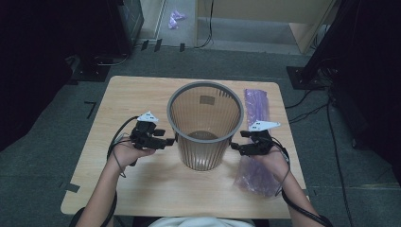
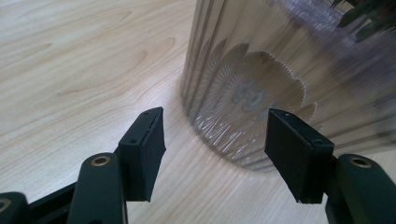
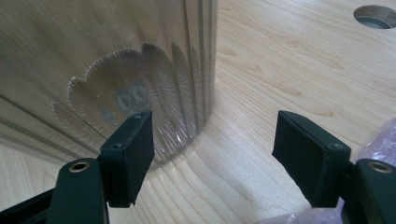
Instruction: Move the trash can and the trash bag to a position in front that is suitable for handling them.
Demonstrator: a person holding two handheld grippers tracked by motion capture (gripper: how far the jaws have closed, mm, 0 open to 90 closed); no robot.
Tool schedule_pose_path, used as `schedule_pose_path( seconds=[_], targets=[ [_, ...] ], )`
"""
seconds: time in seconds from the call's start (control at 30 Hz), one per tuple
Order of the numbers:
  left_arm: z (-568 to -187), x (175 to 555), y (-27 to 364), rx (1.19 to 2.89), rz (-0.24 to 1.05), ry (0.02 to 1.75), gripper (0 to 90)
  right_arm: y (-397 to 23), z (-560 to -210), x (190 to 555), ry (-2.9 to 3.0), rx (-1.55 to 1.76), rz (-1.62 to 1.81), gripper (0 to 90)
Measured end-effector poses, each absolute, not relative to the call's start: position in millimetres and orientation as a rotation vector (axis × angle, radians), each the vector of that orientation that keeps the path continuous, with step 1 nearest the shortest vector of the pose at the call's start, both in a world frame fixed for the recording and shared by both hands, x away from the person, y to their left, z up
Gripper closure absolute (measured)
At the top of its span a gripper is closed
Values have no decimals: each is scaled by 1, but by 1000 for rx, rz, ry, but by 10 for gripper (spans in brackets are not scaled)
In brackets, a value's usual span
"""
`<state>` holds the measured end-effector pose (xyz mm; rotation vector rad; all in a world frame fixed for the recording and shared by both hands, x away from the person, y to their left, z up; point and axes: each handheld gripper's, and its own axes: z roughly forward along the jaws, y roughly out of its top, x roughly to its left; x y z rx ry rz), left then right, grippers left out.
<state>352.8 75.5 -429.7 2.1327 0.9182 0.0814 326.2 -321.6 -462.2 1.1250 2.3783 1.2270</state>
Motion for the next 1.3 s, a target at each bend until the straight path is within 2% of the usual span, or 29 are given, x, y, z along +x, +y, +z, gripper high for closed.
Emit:
schedule_pose_path(
  seconds=[0.23,0.5,0.6,0.67,0.77,0.97,1.1,1.3],
  targets=[
    [-427,353,79,2107,94,897,401,-319,-462,327,2369,1123,1225,295],
    [-424,360,86,2086,-35,987,400,-316,-463,328,2363,1133,1233,294],
    [-418,364,96,2051,-48,1054,449,-315,-463,328,2363,1137,1235,294],
    [-412,366,103,2013,-25,1067,441,-314,-464,329,2362,1136,1236,294],
    [-406,370,107,2023,19,1047,369,-313,-466,330,2371,1139,1228,292],
    [-400,377,109,2034,76,982,378,-312,-469,332,2374,1141,1228,291],
    [-395,385,106,2019,47,997,403,-312,-471,335,2377,1152,1225,291],
    [-384,402,99,2045,35,1020,359,-311,-472,338,2377,1161,1233,289]
  ],
)
